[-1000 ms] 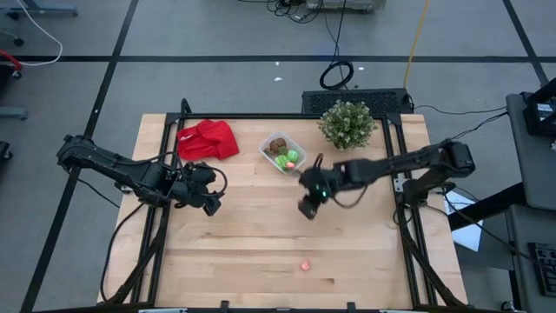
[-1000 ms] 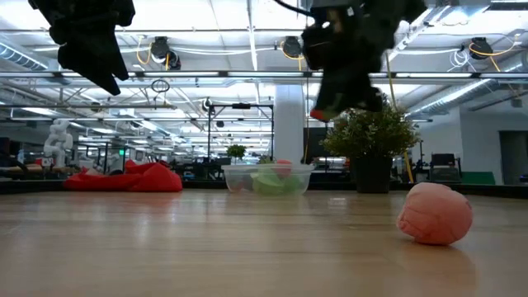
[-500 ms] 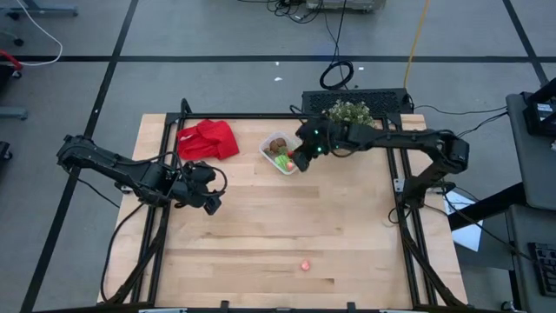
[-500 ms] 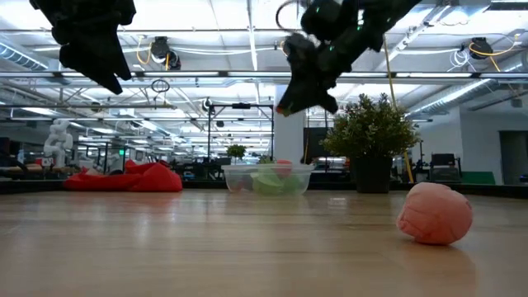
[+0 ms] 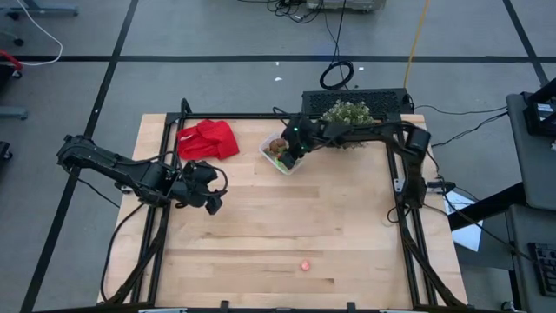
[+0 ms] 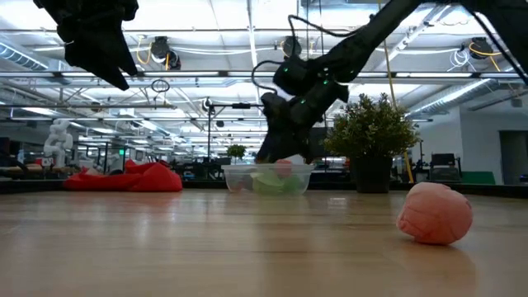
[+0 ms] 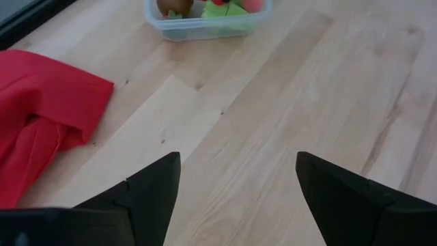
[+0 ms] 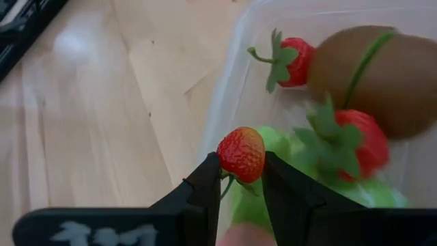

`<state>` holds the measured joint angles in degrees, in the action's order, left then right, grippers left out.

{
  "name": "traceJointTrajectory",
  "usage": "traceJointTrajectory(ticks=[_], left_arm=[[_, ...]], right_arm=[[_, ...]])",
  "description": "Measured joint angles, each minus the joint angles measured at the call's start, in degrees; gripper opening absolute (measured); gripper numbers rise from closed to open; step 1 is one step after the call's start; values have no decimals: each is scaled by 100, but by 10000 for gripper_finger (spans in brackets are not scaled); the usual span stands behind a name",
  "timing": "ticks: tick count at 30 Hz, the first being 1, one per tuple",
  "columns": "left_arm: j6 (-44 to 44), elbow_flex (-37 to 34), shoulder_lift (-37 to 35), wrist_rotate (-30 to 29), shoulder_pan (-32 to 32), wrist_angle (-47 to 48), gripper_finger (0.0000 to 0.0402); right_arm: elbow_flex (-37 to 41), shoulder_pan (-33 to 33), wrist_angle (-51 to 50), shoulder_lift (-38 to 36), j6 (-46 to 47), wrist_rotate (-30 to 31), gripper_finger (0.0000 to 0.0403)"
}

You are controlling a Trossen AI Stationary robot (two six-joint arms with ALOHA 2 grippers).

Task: Pick and placing Produce into tupperware
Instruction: Put the red strawberry into the transparent bin

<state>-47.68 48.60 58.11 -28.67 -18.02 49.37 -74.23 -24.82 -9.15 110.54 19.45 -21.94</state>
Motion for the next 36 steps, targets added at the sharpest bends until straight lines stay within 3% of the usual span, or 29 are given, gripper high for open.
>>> traceJointTrajectory(ticks=[8,18,36], left_arm=[[0,0,1,8,-2,41,296],[-1,0,1,7,-2,42,296],[-2,0,0,6,-2,41,296]], right_arm=[[-428,2,-40,289,-320,-109,91],[-440,-71,-251,245,-412,-235,117],[-457,-97,-178,245,-582,-690,120]])
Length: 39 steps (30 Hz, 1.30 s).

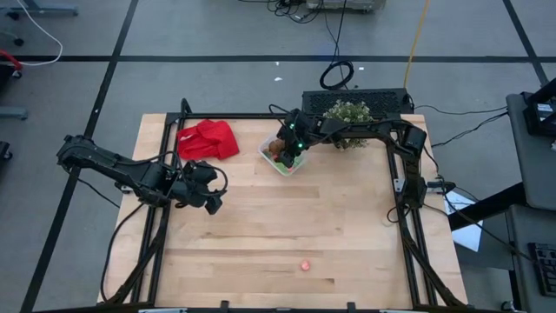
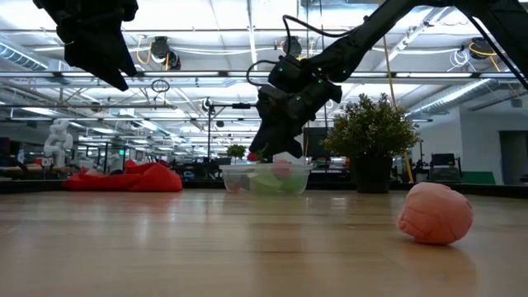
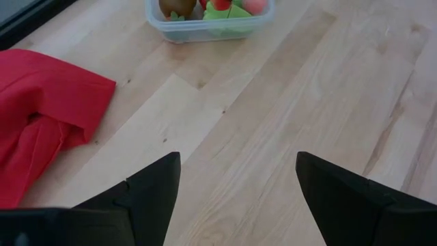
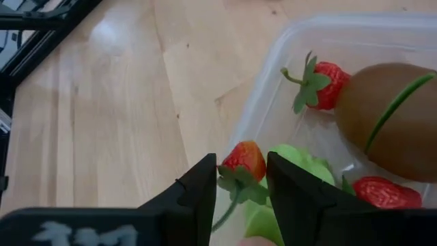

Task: Pick and placing Produce into tupperware
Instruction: Put the red strawberry into the transparent bin, then put the pink peach into the transparent bin

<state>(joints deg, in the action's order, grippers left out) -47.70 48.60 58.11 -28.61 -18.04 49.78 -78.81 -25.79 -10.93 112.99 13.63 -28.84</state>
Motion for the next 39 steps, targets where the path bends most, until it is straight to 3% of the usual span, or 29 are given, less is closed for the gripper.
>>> traceJointTrajectory(ticks=[26,32,39], left_arm=[[107,0,0,-32,0,-7,296],[172,-1,1,-41,0,-10,296],[492,0,336,36,-27,-507,296]], right_arm=[[0,-224,41,-75,61,-398,119],[0,-77,-3,-644,51,-376,119],[0,590,-53,-1901,74,-374,119]])
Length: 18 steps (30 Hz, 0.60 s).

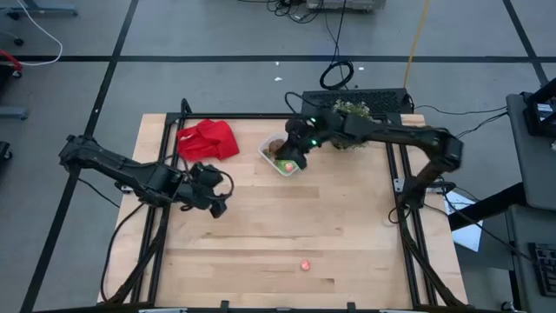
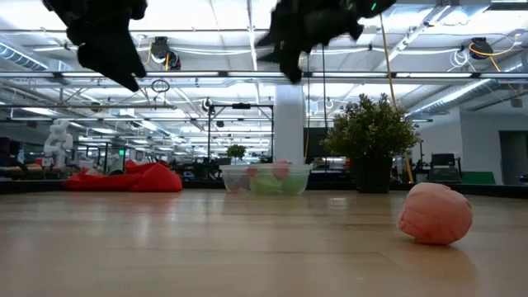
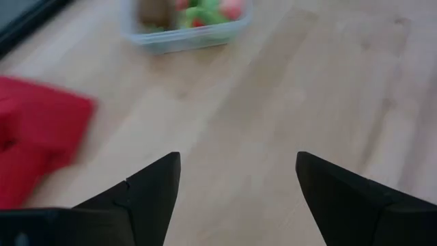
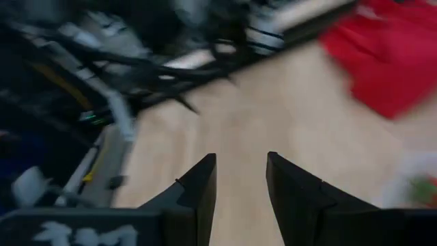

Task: Pick and placing Produce into tupperware
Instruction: Put the pink peach into the transparent bin

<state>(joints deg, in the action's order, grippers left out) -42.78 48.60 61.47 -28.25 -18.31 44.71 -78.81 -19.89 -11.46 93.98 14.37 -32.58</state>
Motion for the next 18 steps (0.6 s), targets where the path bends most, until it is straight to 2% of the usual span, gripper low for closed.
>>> traceJointTrajectory(ticks=[3,8,14,18], left_arm=[[358,0,410,502,-116,-712,296],[641,0,1159,1546,-421,-2172,296],[577,55,2045,2226,-793,-3934,296],[529,446,2682,2400,-895,-4231,296]], right_arm=[[0,535,-156,-576,30,166,119],[0,1596,-710,-1420,-3,1110,119],[93,2670,-1197,-2110,-46,2629,118],[321,2969,-1100,-2377,9,2970,118]])
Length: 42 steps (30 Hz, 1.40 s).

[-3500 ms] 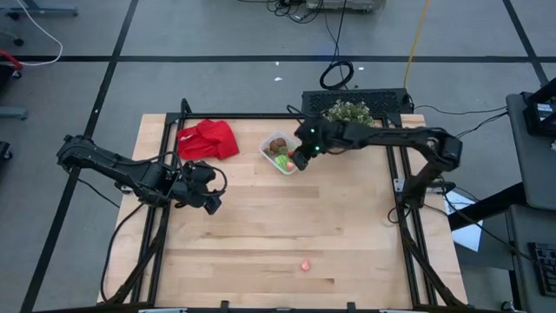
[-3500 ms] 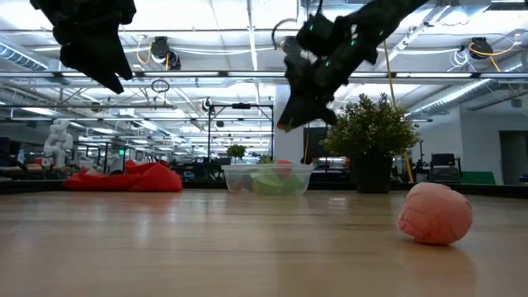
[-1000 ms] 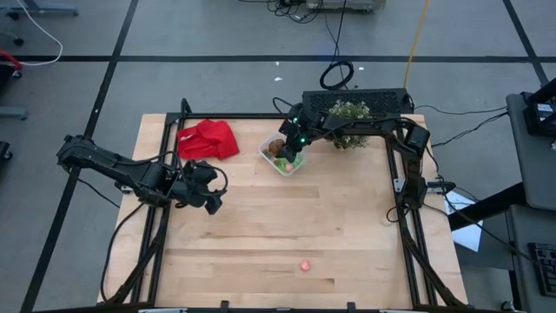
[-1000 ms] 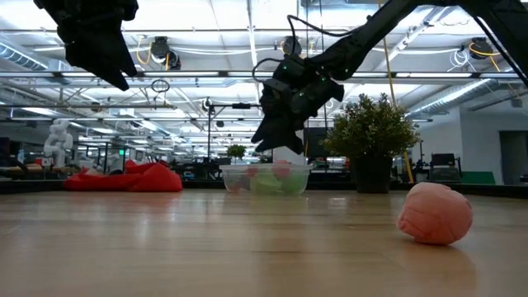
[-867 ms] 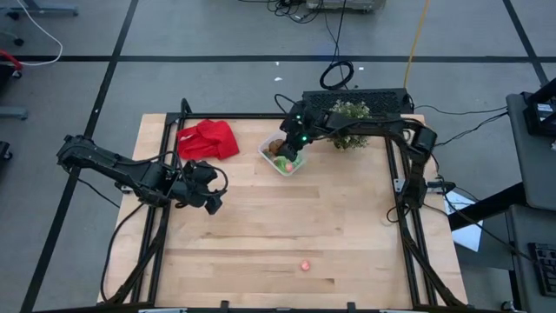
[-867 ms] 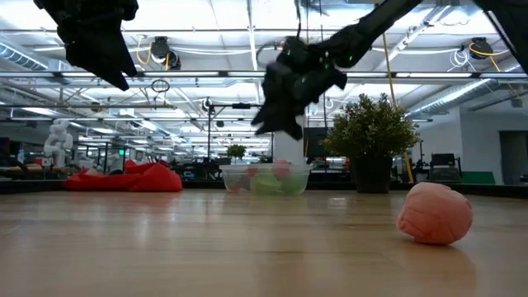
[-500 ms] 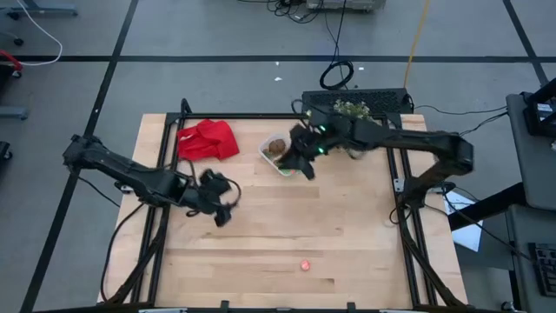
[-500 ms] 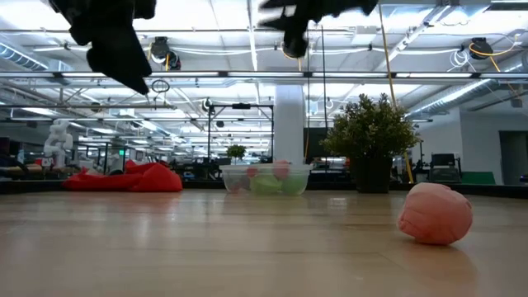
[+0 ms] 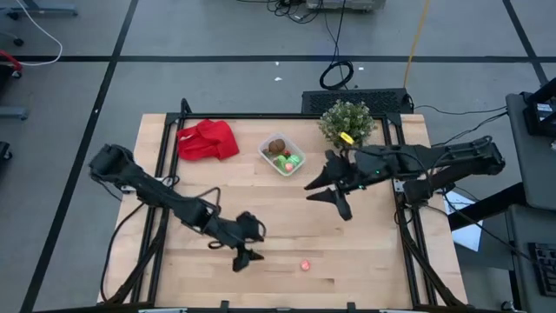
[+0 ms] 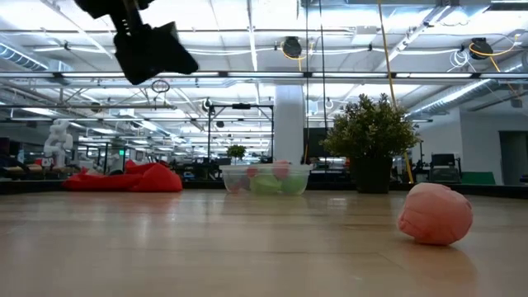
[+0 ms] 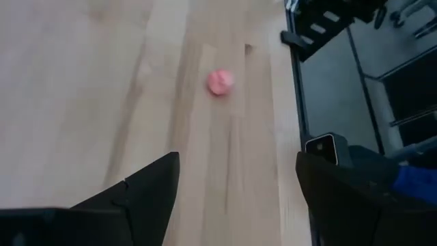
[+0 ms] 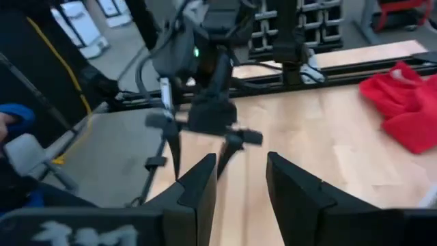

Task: Pick and placing Produce into tupperware
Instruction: Put the pink peach into the transparent bin

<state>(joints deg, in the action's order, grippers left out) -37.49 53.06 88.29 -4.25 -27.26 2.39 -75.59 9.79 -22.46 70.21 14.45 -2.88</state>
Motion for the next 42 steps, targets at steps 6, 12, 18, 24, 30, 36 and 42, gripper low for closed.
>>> traceJointTrajectory(ticks=[6,12,18,24,30,36,42], left_arm=[[142,1322,1082,-16,-10,960,296],[532,2640,2041,-174,-6,1937,296],[602,3362,2741,-132,68,2272,296],[609,3834,3198,-71,227,2283,296],[676,4035,3443,163,360,2128,296],[683,4334,3792,297,395,2181,296],[679,4422,3991,416,449,2129,296]], right_arm=[[372,93,339,-149,153,3,118],[549,9,430,-194,33,-8,118],[553,-379,433,-392,-179,12,118],[553,-743,454,-681,-188,16,118],[553,-788,425,-829,-190,2,118],[553,-786,409,-852,-326,-12,118],[555,-784,403,-850,-341,-12,118]])
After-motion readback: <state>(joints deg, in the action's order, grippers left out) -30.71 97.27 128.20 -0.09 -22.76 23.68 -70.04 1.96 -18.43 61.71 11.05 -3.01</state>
